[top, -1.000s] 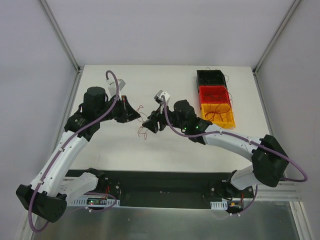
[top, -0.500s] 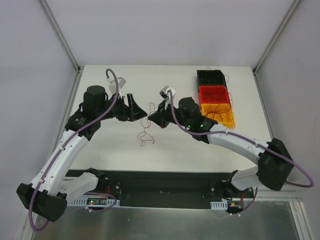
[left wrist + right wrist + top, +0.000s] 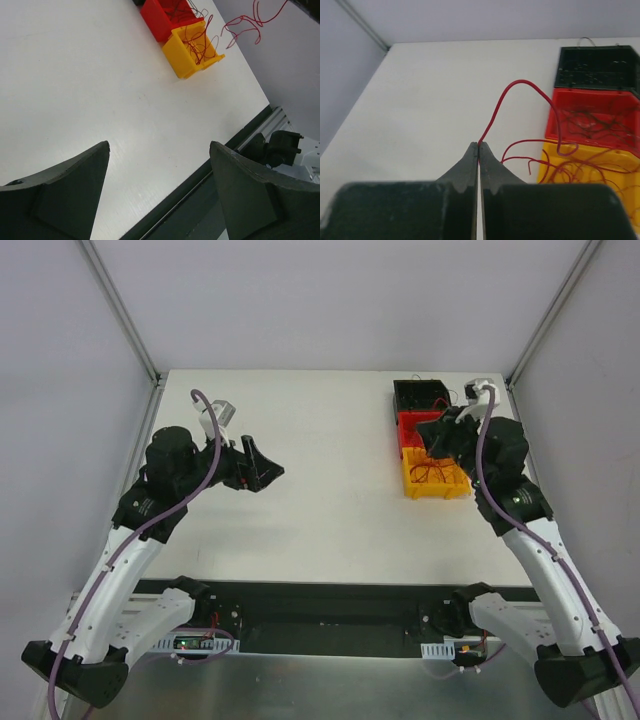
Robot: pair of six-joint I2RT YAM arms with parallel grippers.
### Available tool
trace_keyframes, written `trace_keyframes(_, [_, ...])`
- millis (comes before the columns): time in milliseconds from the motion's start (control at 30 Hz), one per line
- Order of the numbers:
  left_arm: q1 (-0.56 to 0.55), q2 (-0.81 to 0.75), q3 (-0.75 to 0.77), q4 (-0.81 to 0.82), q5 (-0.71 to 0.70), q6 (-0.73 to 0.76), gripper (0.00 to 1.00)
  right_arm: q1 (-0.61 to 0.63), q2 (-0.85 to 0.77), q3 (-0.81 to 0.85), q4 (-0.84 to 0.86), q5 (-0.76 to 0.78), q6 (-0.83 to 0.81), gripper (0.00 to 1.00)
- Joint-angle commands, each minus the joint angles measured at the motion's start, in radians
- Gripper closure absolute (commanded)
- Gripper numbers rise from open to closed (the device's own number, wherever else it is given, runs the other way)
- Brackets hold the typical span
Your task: Untangle the cables
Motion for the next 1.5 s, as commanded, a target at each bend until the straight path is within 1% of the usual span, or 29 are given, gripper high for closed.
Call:
trace_keyframes(0, [-0.001, 0.018, -0.008, 0.027, 0.014, 0.033, 0.19, -0.138, 0.015, 0.031, -0.093, 0.054, -0.066, 1.00])
trace_keyframes(100, [-0.001, 0.018, -0.008, 0.029, 0.024, 0.032, 0.20, -0.215, 0.054, 0.031, -0.088, 0.085, -0.083, 1.00])
trace_keyframes(133, [-0.001, 0.020, -0.008, 0.029, 0.027, 0.032, 0.19, -0.242, 0.061, 0.025, -0.073, 0.117, -0.083, 1.00])
trace_keyframes(267, [-0.001, 0.012, -0.008, 0.029, 0.031, 0.040, 0.19, -0.321, 0.095, -0.011, -0.010, 0.102, -0.065, 1.00])
trace_keyframes(333, [-0.001, 0.003, -0.013, 0.029, 0.022, 0.049, 0.19, -0.341, 0.117, -0.021, 0.013, 0.053, -0.048, 1.00])
trace_keyframes(467, [-0.001, -0.002, -0.008, 0.027, 0.025, 0.050, 0.18, -0.356, 0.143, -0.033, 0.030, 0.039, -0.031, 1.00])
trace_keyframes(567, [-0.001, 0.000, -0.008, 0.027, 0.031, 0.049, 0.18, -0.361, 0.153, -0.059, 0.055, 0.028, 0.013, 1.00])
trace_keyframes(700, [-0.001, -0.007, -0.008, 0.023, 0.022, 0.053, 0.17, -0.361, 0.176, -0.120, 0.088, 0.028, 0.061, 1.00])
trace_keyframes(933, [-0.001, -0.014, -0.014, 0.017, 0.021, 0.055, 0.17, -0.370, 0.255, -0.240, 0.144, 0.017, 0.257, 1.00])
trace_keyframes(967, [-0.001, -0.014, -0.016, 0.017, 0.022, 0.053, 0.17, -0.373, 0.271, -0.255, 0.180, 0.005, 0.280, 1.00])
trace_keyframes(1033, [-0.001, -0.013, -0.016, 0.017, 0.027, 0.050, 0.17, -0.378, 0.310, -0.269, 0.209, -0.016, 0.332, 1.00])
trace_keyframes(1167, [-0.001, -0.017, -0.025, 0.014, 0.027, 0.049, 0.16, -0.387, 0.391, -0.265, 0.251, -0.065, 0.371, 1.00])
trace_keyframes(1267, [-0.001, -0.023, -0.030, 0.010, 0.016, 0.049, 0.15, -0.399, 0.448, -0.245, 0.253, -0.091, 0.374, 1.00])
trace_keyframes(1333, [-0.001, -0.026, -0.030, 0.007, 0.013, 0.049, 0.14, -0.399, 0.479, -0.217, 0.236, -0.136, 0.345, 1.00])
trace_keyframes(1400, [-0.001, -0.028, -0.028, 0.003, 0.011, 0.050, 0.14, -0.398, 0.489, -0.171, 0.159, -0.139, 0.302, 1.00])
trace_keyframes(1467, [-0.001, -0.026, -0.027, -0.002, 0.008, 0.053, 0.14, -0.398, 0.471, -0.139, 0.078, -0.128, 0.277, 0.96])
